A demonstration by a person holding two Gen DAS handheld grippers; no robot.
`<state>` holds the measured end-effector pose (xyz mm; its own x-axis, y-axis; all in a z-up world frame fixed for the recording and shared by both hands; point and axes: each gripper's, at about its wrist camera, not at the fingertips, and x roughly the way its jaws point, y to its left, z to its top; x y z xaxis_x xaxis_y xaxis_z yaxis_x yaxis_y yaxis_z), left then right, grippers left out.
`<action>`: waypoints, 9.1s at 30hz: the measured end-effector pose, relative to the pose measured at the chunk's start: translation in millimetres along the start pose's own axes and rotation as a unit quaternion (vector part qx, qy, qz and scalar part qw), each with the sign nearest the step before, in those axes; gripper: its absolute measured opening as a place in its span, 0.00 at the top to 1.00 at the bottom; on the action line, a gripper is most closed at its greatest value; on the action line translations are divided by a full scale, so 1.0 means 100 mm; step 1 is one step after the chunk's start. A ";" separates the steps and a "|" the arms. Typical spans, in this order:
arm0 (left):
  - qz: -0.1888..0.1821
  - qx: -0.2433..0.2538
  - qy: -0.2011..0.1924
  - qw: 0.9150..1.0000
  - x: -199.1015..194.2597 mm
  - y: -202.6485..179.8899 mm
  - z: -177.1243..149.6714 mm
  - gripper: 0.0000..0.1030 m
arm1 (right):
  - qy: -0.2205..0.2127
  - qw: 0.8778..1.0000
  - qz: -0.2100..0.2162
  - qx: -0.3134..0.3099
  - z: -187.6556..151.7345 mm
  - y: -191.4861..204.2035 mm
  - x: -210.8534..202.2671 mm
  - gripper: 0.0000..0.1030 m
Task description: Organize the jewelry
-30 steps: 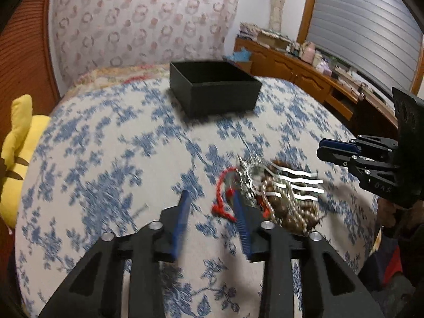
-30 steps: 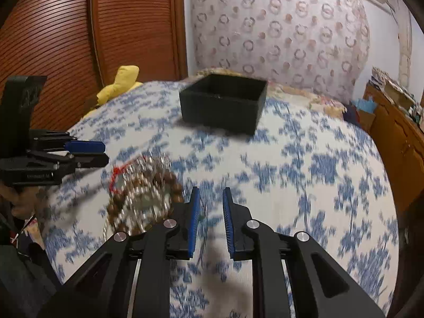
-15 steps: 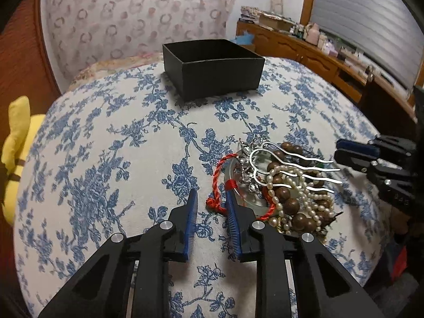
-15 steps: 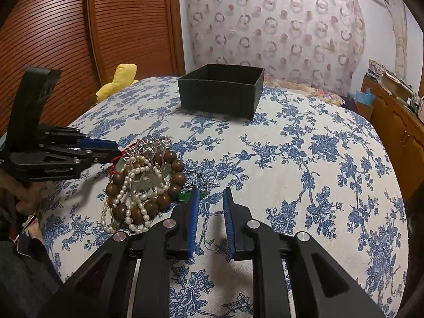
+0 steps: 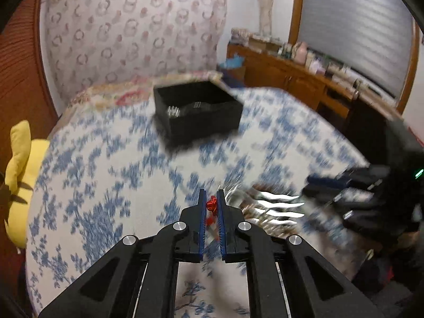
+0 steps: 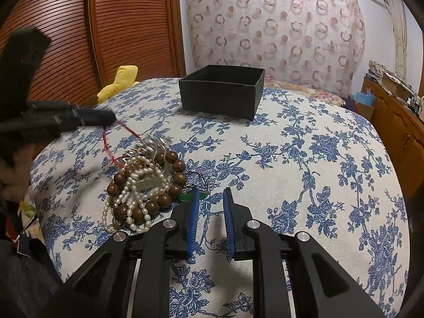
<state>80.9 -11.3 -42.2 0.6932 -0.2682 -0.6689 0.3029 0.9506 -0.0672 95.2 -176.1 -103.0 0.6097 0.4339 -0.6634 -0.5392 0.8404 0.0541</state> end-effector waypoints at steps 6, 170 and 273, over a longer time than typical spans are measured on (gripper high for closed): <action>-0.025 0.005 -0.031 0.999 -0.21 -0.12 0.24 0.94 | -0.001 1.000 0.000 0.002 0.00 0.00 0.00 0.80; 0.021 -0.030 -0.028 0.999 1.07 0.71 1.34 0.63 | -0.042 0.998 0.013 -0.050 2.17 -0.76 0.97 0.81; 0.000 -0.024 -0.052 0.998 -0.17 0.14 0.21 0.99 | 0.012 0.999 0.031 0.014 0.07 -0.14 0.03 0.55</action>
<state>86.6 2.9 -16.5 0.7583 -0.2803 -0.5886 0.2729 0.9564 -0.1040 109.1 -184.4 -100.7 0.5611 0.4785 -0.6754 -0.5599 0.8204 0.1162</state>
